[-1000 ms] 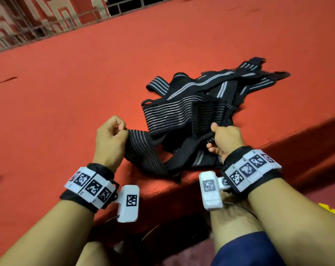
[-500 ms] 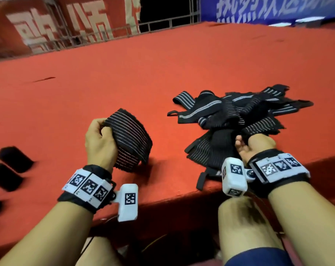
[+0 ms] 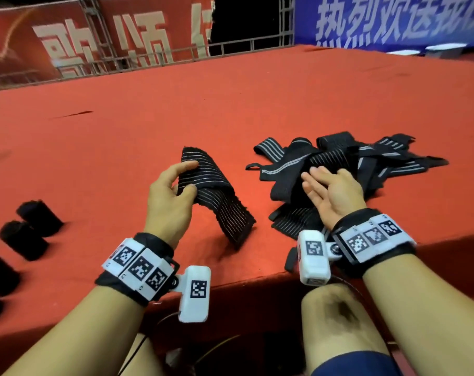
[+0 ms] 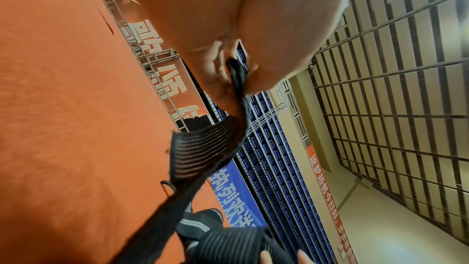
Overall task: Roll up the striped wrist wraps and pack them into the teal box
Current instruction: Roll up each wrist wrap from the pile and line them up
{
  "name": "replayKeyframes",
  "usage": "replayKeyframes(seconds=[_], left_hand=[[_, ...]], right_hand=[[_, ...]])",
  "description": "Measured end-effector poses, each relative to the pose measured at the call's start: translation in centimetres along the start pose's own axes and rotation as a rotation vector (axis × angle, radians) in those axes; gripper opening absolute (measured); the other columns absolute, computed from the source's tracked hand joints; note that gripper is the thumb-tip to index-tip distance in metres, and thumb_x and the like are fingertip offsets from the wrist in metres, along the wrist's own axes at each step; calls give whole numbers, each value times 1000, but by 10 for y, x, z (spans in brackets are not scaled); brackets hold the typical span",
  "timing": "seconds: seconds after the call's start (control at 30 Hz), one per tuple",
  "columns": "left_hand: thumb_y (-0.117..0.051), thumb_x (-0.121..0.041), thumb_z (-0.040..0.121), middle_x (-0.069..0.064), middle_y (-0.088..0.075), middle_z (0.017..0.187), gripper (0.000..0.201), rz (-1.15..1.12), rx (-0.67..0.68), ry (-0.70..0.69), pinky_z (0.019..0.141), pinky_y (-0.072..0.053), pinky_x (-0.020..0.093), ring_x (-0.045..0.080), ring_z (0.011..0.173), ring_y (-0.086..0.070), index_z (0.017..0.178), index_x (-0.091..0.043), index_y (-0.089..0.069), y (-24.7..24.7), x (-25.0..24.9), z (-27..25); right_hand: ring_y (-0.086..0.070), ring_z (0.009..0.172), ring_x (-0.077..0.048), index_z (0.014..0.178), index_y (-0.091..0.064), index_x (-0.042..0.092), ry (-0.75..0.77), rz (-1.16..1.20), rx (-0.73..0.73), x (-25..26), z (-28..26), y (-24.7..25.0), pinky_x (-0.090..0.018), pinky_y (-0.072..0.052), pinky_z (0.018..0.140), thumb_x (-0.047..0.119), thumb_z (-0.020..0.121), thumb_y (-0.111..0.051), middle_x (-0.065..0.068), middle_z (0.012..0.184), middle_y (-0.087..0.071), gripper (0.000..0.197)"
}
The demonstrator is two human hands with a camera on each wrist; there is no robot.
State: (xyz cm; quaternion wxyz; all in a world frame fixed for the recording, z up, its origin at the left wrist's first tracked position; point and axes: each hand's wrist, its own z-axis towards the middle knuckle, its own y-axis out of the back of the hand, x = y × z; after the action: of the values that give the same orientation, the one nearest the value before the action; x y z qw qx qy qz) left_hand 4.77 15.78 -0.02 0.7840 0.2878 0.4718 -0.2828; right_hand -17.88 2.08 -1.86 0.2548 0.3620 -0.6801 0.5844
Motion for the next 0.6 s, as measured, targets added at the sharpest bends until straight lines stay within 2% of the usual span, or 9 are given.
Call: replayKeyframes(seconds=[0.07,0.1,0.17,0.23,0.3,0.4,0.47,0.53,0.6], left_hand=[[-53,21,81,2,-71,106,53,-67,18,14,74,-56,19,1,80,-68,118,-14,-66,-2,-2,-3],[-55,24,80,-2,-70,102,53,-89,37,9,71,-53,16,-1,77,-67,118,-12,-65,-3,-4,-6],[-60,26,78,-5,-69,100,53,-133,77,-2,70,-53,15,-1,77,-67,117,-11,-64,-5,-6,-11],[-62,25,79,-1,-67,102,50,-162,114,-4,69,-53,16,0,77,-66,116,-9,-63,-8,-8,-12],[-65,20,83,2,-66,99,43,-183,137,-7,64,-52,18,2,72,-64,115,-9,-62,-13,-10,-13],[-69,5,88,1,-64,86,28,-196,148,-10,52,-45,21,8,59,-54,107,-14,-63,-17,-12,-14],[-72,-5,90,-2,-65,83,17,-185,150,-3,49,-43,22,8,60,-53,101,-17,-66,-17,-12,-16],[-73,-13,91,-8,-67,77,8,-179,147,-1,50,-44,19,5,62,-56,95,-18,-67,-18,-13,-18],[-69,-9,93,-14,-68,69,4,-189,138,-7,55,-45,15,-1,62,-59,92,-11,-66,-19,-15,-21]], right_hand=[[-67,88,-19,145,-36,3,-29,-154,31,-3,-8,0,-19,-57,58,-6,94,-61,-11,121,-59,57],[-65,84,-18,143,-40,2,-28,-229,41,-6,-12,0,-20,-55,57,-5,94,-62,-12,112,-62,54],[-64,86,-19,130,-52,6,5,-412,84,-14,-20,-2,-22,-52,60,0,91,-68,-19,112,-66,43],[-64,92,-19,124,-59,7,25,-571,179,-23,-28,-6,-22,-51,66,6,87,-75,-17,119,-65,40],[-63,106,-18,132,-57,11,16,-696,275,-32,-34,-11,-26,-50,79,11,84,-79,-12,126,-62,53],[-57,123,-20,148,-43,17,8,-739,472,-41,-43,-15,-36,-48,103,10,82,-80,-9,137,-55,76],[-58,123,-19,150,-39,22,52,-733,598,-43,-48,-16,-35,-48,106,4,80,-81,-3,135,-55,84],[-63,114,-13,141,-51,25,162,-808,618,-47,-48,-18,-32,-52,101,4,80,-82,3,125,-63,72],[-69,99,-11,112,-70,29,305,-920,518,-52,-44,-19,-41,-55,96,12,82,-78,6,105,-73,36]])
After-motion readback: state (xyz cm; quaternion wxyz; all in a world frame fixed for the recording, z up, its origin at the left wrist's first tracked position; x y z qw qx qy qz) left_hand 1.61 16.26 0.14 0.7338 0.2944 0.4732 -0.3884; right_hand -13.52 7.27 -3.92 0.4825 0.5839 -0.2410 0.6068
